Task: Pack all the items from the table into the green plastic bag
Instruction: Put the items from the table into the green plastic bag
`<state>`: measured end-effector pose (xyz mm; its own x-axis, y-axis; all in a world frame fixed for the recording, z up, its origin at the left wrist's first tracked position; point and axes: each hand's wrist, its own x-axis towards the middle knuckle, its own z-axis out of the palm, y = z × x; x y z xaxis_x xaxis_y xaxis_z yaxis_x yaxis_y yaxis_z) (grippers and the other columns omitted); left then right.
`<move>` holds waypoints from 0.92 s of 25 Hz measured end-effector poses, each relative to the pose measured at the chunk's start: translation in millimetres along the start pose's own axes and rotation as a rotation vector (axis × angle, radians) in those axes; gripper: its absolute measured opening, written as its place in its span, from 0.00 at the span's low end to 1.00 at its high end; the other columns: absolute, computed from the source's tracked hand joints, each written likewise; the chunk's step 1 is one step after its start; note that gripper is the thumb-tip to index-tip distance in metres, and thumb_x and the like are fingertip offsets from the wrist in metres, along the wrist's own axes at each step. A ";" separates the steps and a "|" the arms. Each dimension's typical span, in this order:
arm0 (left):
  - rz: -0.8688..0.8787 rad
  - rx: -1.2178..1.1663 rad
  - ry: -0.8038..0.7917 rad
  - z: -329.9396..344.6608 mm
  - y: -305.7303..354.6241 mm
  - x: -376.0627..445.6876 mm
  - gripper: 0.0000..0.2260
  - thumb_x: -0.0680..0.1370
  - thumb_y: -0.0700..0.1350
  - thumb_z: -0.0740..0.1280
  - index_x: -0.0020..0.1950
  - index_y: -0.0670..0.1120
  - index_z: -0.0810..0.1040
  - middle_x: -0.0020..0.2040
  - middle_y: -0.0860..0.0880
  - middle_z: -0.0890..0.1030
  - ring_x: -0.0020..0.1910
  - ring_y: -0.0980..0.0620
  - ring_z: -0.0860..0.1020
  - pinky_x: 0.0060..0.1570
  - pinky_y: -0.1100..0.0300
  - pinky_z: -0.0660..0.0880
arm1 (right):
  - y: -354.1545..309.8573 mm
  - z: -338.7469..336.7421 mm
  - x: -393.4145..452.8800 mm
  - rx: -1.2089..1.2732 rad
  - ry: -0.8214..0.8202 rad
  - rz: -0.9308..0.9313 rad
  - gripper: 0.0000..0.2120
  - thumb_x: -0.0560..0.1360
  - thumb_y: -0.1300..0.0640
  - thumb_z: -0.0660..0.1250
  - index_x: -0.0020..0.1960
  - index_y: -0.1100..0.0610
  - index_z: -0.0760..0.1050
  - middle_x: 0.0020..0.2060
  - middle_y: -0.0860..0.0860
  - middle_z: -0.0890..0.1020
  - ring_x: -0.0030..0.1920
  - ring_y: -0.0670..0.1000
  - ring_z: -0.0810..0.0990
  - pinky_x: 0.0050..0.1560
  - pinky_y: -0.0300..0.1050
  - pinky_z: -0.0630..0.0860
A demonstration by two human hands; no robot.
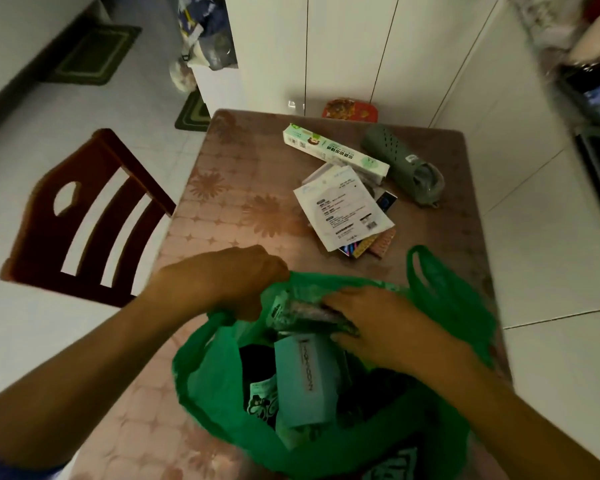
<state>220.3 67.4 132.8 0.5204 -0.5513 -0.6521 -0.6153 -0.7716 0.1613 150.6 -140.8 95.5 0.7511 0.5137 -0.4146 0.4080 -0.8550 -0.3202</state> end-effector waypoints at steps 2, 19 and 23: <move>-0.005 -0.083 0.125 6.8 -8.3 -0.7 0.27 0.72 0.43 0.68 0.71 0.49 0.66 0.69 0.50 0.68 0.65 0.50 0.67 0.62 0.52 0.70 | -8.2 -8.1 1.0 0.042 -0.080 -0.011 0.22 0.76 0.46 0.64 0.68 0.47 0.68 0.60 0.50 0.78 0.55 0.52 0.78 0.53 0.50 0.78; 0.066 -0.368 0.425 35.3 -16.4 33.5 0.15 0.78 0.41 0.62 0.61 0.56 0.77 0.60 0.58 0.77 0.54 0.60 0.71 0.54 0.61 0.72 | 192.9 54.7 204.8 0.715 0.551 1.052 0.26 0.68 0.46 0.74 0.60 0.57 0.73 0.58 0.57 0.79 0.57 0.61 0.78 0.60 0.60 0.74; 0.056 -0.279 0.343 35.3 -15.0 29.3 0.18 0.78 0.40 0.60 0.64 0.57 0.75 0.63 0.58 0.76 0.52 0.58 0.68 0.50 0.61 0.71 | 194.3 39.2 195.6 0.920 0.654 0.972 0.05 0.75 0.56 0.67 0.47 0.57 0.73 0.46 0.55 0.81 0.44 0.54 0.80 0.42 0.51 0.80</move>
<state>223.9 74.0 85.1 0.6859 -0.6318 -0.3610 -0.4892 -0.7677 0.4140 356.4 -203.7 -81.2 0.7260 -0.5522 -0.4098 -0.6522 -0.3640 -0.6650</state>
